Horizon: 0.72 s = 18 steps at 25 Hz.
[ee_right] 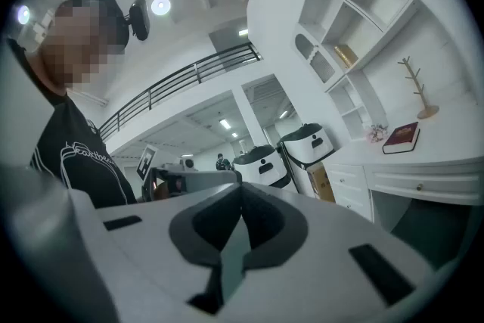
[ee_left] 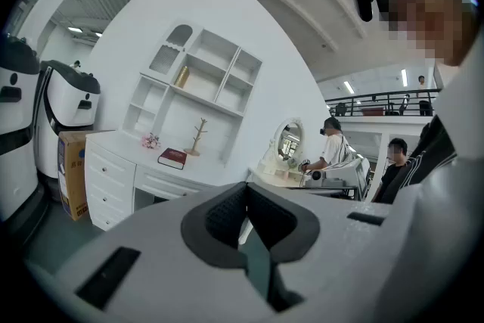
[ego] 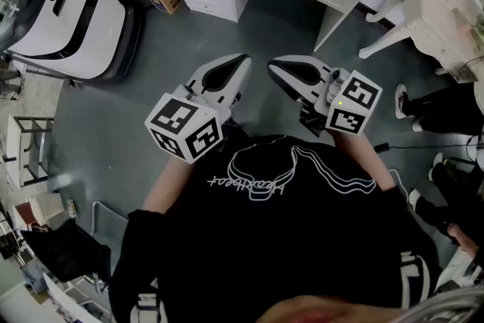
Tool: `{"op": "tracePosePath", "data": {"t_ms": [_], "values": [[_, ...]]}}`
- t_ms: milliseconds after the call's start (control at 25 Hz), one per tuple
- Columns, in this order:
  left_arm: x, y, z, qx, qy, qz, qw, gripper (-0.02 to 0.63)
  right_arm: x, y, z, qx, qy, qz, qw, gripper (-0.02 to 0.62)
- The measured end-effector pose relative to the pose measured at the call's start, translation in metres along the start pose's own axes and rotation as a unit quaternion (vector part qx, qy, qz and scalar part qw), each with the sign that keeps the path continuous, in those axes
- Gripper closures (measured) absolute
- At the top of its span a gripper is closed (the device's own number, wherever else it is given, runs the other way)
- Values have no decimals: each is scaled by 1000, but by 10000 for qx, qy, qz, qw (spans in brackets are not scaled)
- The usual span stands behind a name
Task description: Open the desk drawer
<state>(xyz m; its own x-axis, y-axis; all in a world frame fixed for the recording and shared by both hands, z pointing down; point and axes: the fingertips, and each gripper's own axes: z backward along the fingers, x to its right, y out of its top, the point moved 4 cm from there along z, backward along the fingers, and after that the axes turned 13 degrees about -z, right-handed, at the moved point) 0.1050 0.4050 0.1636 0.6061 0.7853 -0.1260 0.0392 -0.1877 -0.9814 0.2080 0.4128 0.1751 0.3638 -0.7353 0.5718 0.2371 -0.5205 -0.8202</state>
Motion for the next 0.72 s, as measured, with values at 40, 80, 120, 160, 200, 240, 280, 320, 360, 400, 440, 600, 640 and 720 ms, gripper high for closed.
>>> {"op": "tracePosePath", "data": {"t_ms": [40,80,120,160,200,240,280,320,360,400,440,600,640,720], "values": [[0,0,0,6,8,-7,10000,603,1,-1,0,3,-3,2,10000,591],[-1,-1,-1,10,15,-13,10000,603,2,-1,0,5,-5,3,10000,589],[-1,-1,-1,10,19,-16,10000,603,3,-2,0,8,-8,-1,10000,591],[-1,-2,-2,5,20,-15,10000,603,5,-2,0,8,-10,-9,10000,591],[-1,-4,-4,-3,20,-10,10000,602,7,-3,0,4,-12,-19,10000,591],[-2,-5,-5,-14,23,-2,10000,603,9,-3,-1,-5,-12,-30,10000,591],[-4,-6,-6,-24,32,9,10000,602,12,-2,-2,-18,-12,-38,10000,589],[-7,-8,-7,-31,48,22,10000,603,14,-2,-4,-32,-10,-38,10000,589],[-10,-9,-8,-33,69,37,10000,602,17,-2,-6,-47,-10,-33,10000,589],[-14,-10,-9,-28,91,56,9999,602,19,-2,-9,-62,-14,-26,10000,589],[-18,-11,-9,-16,111,76,9999,601,22,-2,-12,-74,-24,-23,10000,590],[-36,-15,-11,20,177,110,9998,602,37,0,-26,-58,-100,-87,9999,589],[-42,-16,-12,22,193,119,9997,603,42,1,-30,-66,-115,-87,9999,591],[-55,-19,-17,40,217,156,9996,601,52,2,-39,-118,-134,-55,9998,590]]}}
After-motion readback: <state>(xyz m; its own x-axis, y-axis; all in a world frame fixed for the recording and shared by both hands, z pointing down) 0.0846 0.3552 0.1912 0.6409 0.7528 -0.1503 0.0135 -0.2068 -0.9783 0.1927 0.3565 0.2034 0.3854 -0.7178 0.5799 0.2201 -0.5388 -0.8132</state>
